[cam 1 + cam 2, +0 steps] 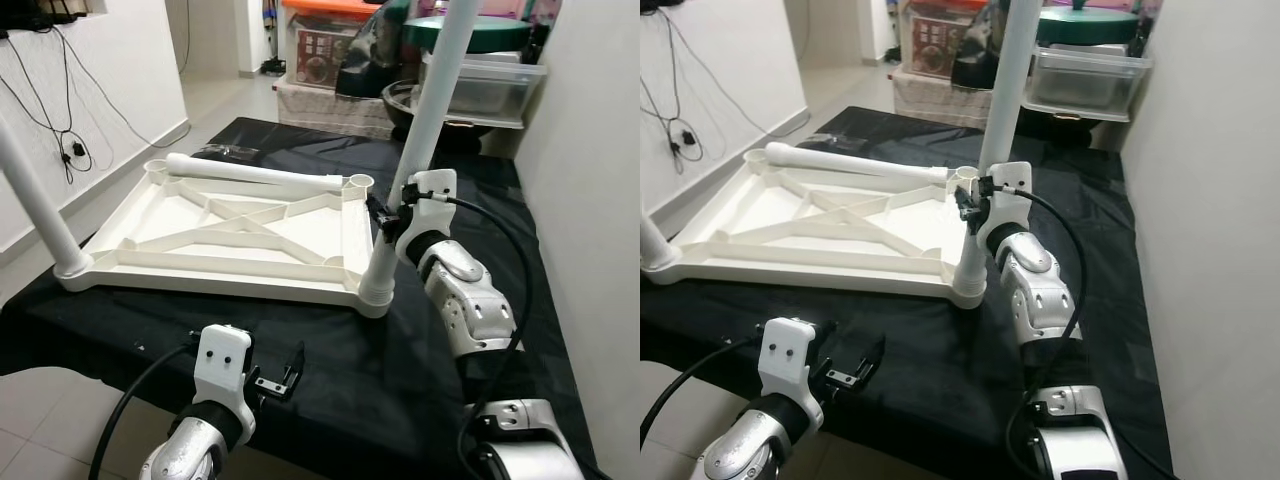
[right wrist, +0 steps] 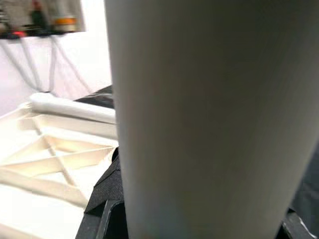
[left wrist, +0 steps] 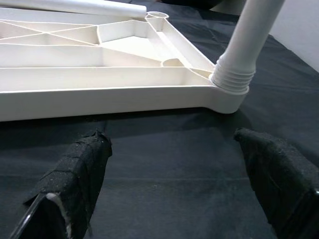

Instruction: Building children table

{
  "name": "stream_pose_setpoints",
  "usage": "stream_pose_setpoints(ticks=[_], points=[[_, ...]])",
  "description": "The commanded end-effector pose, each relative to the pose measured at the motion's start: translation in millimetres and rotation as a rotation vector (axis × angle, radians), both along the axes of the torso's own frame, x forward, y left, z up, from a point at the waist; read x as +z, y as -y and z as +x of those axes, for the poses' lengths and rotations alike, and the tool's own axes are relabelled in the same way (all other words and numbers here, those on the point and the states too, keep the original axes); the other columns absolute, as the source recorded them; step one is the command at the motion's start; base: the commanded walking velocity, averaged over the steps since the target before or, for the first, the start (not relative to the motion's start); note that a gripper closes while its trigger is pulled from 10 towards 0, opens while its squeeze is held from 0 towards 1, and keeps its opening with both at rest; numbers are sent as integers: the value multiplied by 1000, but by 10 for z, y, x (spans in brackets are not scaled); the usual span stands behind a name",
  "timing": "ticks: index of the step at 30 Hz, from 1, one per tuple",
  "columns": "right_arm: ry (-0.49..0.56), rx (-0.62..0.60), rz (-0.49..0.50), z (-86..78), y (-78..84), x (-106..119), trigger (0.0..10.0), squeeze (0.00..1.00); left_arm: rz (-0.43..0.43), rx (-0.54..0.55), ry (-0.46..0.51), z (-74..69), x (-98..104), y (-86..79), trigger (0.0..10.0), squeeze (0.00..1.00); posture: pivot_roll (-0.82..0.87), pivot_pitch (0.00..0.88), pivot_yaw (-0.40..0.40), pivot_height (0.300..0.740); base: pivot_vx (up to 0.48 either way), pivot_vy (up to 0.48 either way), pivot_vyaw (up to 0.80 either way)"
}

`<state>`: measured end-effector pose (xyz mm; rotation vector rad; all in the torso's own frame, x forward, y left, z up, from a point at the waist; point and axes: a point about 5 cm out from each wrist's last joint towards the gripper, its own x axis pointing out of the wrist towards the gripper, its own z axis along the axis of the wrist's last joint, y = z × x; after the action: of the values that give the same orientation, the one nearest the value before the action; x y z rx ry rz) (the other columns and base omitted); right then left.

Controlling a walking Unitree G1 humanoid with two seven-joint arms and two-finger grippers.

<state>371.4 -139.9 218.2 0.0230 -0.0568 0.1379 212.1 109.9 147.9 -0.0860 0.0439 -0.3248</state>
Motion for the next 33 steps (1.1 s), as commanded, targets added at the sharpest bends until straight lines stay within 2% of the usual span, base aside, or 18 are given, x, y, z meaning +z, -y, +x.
stream_pose_setpoints(ticks=[1,2,5,6,8,9,10,11,12,13,14,16,22,23,26,31,33], points=[[-200,-194,-42,-61,245,-498,10000,0,11,2,-7,13,-30,-16,10000,0,57,81,-43,740,0,0,0],[-191,-284,-30,-83,233,-498,10000,0,11,3,-5,24,-29,-16,10000,0,57,80,-41,740,0,0,0],[-186,-349,-22,-102,226,-499,10000,0,11,3,-4,32,-28,-17,10000,0,57,80,-41,740,0,0,0],[-183,-452,-18,-132,209,-495,10000,0,12,2,-2,41,-27,-17,10000,0,58,78,-40,740,0,0,0],[-183,-452,-18,-132,209,-495,10000,0,12,2,-2,41,-27,-17,10000,0,58,78,-40,740,0,0,0],[-189,-559,-14,-166,184,-493,10000,0,13,2,0,49,-26,-16,10000,0,61,78,-41,740,0,0,0],[-189,-559,-14,-166,184,-493,10000,0,13,2,0,49,-26,-16,10000,0,61,78,-41,740,0,0,0],[-188,-660,-3,-203,149,-480,10000,0,14,1,2,58,-24,-15,10000,0,62,76,-40,740,0,0,0],[-188,-660,-3,-203,149,-480,10000,0,14,1,2,58,-24,-15,10000,0,62,76,-40,740,0,0,0],[-202,-752,11,-250,111,-483,10000,0,15,1,5,68,-19,-15,10000,0,62,76,-41,740,0,0,0],[-202,-752,11,-250,111,-483,10000,0,15,1,5,68,-19,-15,10000,0,62,76,-41,740,0,0,0],[-231,-852,30,-314,38,-504,10000,0,17,1,9,87,-15,-18,10000,0,61,73,-40,740,0,0,0],[-224,-871,17,-340,-53,-478,10000,0,19,-1,14,106,-14,-15,10000,0,56,71,-37,740,0,0,0],[-215,-921,-9,-347,-64,-441,10000,0,18,-2,16,121,-18,-9,10000,0,56,68,-40,740,0,0,0],[-218,-949,-17,-348,-70,-425,10000,0,18,-3,17,128,-21,-7,10000,0,53,68,-41,740,0,0,0],[-233,-964,24,-345,-112,-411,10000,0,17,-3,19,143,-25,-3,10000,0,53,65,-40,740,0,0,0],[-189,-902,72,-322,-198,-300,10000,0,17,-3,21,151,-29,1,10000,0,49,58,-43,740,0,0,0]])
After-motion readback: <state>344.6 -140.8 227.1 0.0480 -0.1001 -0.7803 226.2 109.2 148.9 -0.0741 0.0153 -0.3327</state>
